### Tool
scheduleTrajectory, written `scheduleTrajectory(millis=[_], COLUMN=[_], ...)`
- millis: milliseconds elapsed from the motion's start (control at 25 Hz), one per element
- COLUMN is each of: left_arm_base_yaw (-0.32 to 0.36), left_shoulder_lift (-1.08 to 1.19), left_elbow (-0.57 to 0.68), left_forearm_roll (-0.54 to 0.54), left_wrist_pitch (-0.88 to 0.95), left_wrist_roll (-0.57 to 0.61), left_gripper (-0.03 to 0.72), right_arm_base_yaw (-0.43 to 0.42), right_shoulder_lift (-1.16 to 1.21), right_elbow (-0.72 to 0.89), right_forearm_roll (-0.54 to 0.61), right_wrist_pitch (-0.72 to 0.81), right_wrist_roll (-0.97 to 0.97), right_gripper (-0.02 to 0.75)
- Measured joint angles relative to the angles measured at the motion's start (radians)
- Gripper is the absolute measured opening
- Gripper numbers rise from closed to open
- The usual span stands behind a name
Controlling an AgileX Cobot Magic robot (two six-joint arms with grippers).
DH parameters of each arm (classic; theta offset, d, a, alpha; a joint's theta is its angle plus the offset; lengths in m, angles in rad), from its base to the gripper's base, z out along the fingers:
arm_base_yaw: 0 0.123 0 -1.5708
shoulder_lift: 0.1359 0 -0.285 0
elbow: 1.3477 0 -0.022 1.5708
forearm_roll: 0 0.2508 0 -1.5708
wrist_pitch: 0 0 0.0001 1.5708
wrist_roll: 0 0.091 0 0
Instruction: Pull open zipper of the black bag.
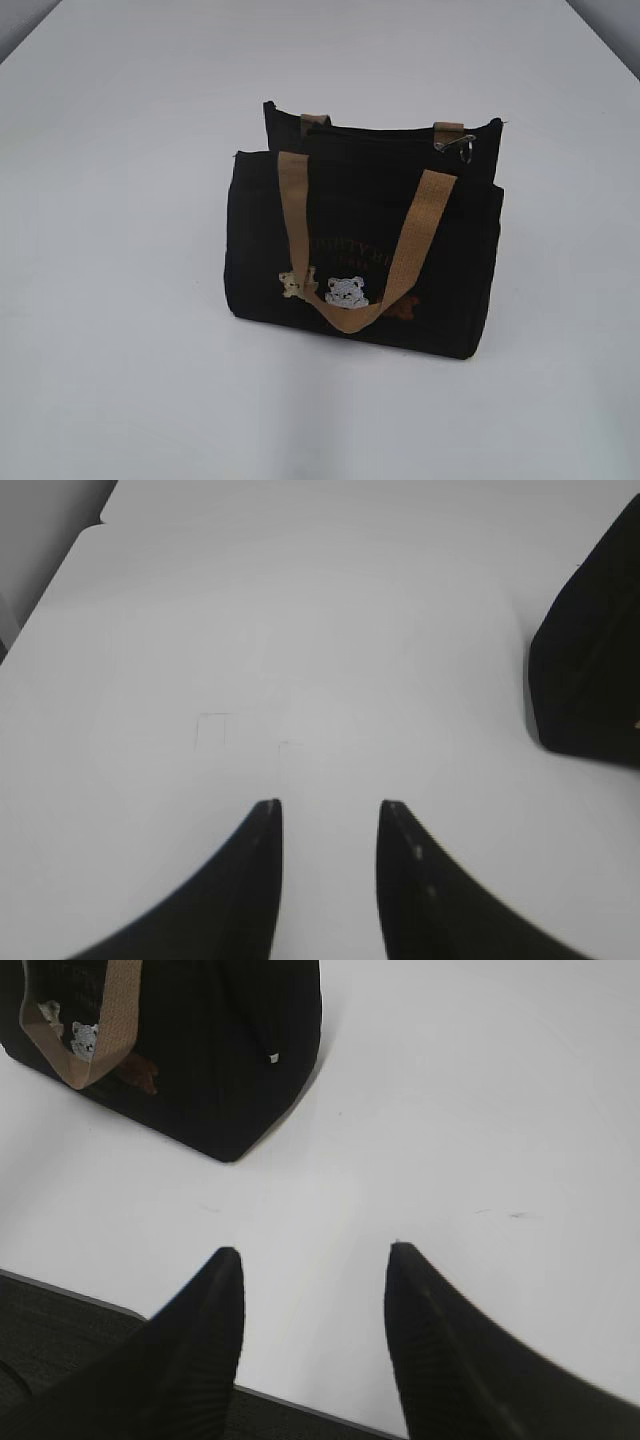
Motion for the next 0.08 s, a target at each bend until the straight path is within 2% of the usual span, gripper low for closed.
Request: scheduleTrajectory(millis=[80], left_arm_base_yaw=[0.0], left_shoulder_lift=[0.0], left_elbow=[0.0], left_forearm_roll=[0.0], left_wrist_pitch=[0.0], left_wrist_roll=[0.0], left_gripper=[0.244], right_arm_base_yaw=[0.0], right_shoulder_lift=[0.0], right_elbow=[0.0], right_forearm_roll=[0.0], right_wrist_pitch=[0.0], right_wrist_roll=[0.0], right_gripper=[0.365])
